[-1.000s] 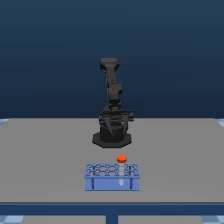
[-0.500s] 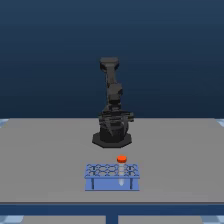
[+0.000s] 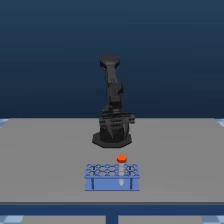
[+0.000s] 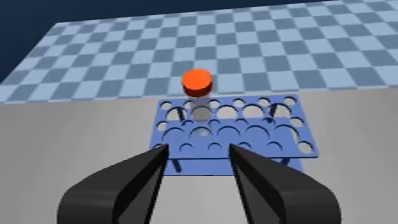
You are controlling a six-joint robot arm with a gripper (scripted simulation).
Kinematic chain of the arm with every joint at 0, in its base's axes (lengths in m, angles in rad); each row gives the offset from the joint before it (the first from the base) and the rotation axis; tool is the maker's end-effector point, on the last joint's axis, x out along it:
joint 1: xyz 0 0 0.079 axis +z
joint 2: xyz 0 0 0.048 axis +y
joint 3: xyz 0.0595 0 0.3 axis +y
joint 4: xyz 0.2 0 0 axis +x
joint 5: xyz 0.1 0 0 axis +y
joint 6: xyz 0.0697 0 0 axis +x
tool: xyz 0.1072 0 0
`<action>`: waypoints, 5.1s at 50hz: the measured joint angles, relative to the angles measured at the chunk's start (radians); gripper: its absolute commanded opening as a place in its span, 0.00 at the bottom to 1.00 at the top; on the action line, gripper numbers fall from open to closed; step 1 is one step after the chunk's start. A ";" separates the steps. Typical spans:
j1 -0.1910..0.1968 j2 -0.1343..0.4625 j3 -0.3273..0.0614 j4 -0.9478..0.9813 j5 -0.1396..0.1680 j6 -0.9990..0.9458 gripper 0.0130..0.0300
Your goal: Pick up the centrifuge tube on the rack
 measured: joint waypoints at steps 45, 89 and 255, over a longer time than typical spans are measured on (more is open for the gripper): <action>0.035 0.379 -0.303 0.507 -0.069 -0.521 1.00; 0.041 0.466 -0.392 0.681 -0.073 -0.720 1.00; 0.040 0.463 -0.380 0.617 -0.087 -0.634 0.00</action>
